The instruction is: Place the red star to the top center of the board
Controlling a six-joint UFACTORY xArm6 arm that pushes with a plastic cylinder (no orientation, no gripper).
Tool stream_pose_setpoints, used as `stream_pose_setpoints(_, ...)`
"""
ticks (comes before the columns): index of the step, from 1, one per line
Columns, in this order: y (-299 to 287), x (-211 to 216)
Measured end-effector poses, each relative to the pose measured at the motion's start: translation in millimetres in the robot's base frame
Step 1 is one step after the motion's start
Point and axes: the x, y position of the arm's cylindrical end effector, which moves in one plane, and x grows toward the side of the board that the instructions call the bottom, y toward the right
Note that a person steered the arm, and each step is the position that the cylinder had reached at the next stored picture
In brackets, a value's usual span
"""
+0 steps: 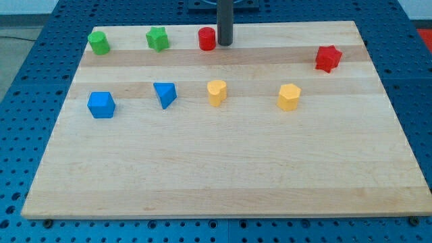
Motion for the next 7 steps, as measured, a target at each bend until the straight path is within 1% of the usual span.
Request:
stream_pose_setpoints(1,-1,0)
stream_pose_setpoints(2,11,-16)
stream_pose_setpoints(3,-21,-14)
stream_pose_setpoints(4,-29,-7)
stream_pose_setpoints(5,45,4)
stream_pose_setpoints(6,181,-1)
stream_pose_setpoints(7,286,17)
